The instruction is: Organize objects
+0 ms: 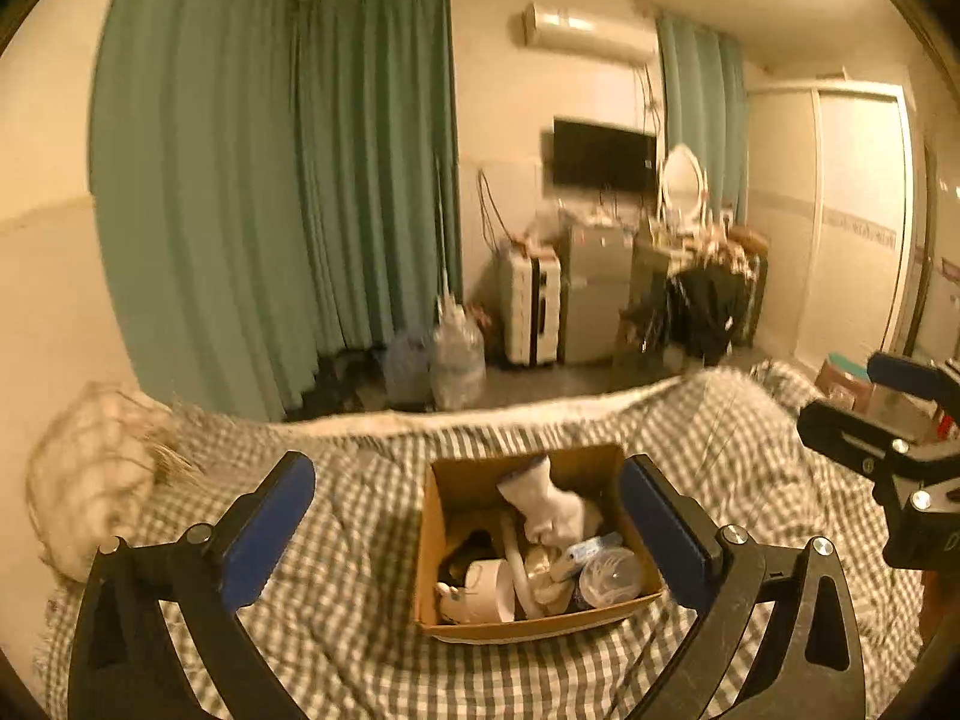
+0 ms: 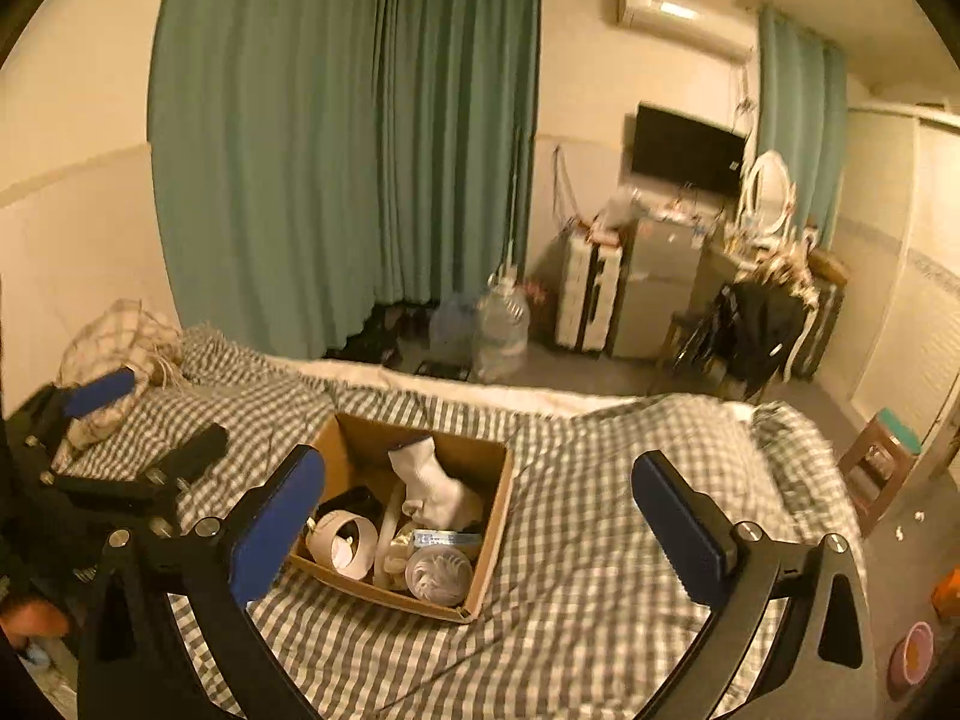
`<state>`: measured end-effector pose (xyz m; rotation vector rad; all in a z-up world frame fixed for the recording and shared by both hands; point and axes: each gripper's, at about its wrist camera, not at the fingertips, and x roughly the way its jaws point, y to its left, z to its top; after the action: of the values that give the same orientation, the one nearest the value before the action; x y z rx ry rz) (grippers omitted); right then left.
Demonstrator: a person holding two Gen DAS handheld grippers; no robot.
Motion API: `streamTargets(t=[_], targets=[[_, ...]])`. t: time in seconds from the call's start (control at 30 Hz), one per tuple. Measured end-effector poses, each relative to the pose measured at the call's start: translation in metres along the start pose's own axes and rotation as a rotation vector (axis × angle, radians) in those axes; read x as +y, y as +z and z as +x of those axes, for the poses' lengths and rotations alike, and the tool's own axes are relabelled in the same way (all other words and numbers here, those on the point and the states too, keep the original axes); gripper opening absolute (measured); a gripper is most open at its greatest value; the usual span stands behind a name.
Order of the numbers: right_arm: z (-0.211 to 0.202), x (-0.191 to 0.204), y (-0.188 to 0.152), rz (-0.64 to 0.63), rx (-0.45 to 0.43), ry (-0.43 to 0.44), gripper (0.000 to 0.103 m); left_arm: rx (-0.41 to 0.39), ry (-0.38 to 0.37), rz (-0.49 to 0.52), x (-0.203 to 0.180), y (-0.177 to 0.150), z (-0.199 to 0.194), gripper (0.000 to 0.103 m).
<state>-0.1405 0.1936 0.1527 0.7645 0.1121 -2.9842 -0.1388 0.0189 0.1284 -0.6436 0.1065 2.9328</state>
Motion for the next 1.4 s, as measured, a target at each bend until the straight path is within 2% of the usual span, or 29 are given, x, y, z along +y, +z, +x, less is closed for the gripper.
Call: streamTargets(t=[0.2, 0.37, 0.43, 0.57, 0.67, 0.77, 0.87, 1.0, 1.4], targets=[[-0.057, 0.005, -0.008, 0.006, -0.086, -0.039, 0.103, -0.09, 0.019, -0.015, 0.01, -0.004, -0.052, 0.103], [-0.08, 0.012, -0.035, 0.015, -0.137, -0.072, 0.103, -0.14, 0.039, -0.003, 0.01, -0.026, -0.075, 0.103], [-0.088, 0.018, -0.052, 0.002, -0.168, -0.078, 0.103, -0.17, 0.018, -0.014, 0.011, -0.04, -0.081, 0.103], [-0.077, 0.026, -0.076, -0.021, -0.158, -0.074, 0.103, -0.171, 0.011, -0.061, 0.012, -0.065, -0.078, 0.103], [-0.052, 0.031, -0.097, -0.017, -0.132, -0.058, 0.103, -0.179, 0.059, -0.073, 0.012, -0.087, -0.064, 0.103], [-0.031, 0.031, -0.121, 0.003, -0.151, -0.074, 0.103, -0.178, 0.09, -0.059, 0.008, -0.112, -0.048, 0.103], [-0.013, 0.031, -0.137, 0.004, -0.142, -0.102, 0.103, -0.148, 0.085, -0.03, 0.003, -0.129, -0.033, 0.103], [-0.003, 0.029, -0.142, 0.004, -0.128, -0.118, 0.103, -0.124, 0.091, -0.014, -0.002, -0.135, -0.029, 0.103], [-0.009, 0.031, -0.141, 0.0, -0.139, -0.137, 0.103, -0.117, 0.084, -0.051, 0.006, -0.137, -0.035, 0.103]])
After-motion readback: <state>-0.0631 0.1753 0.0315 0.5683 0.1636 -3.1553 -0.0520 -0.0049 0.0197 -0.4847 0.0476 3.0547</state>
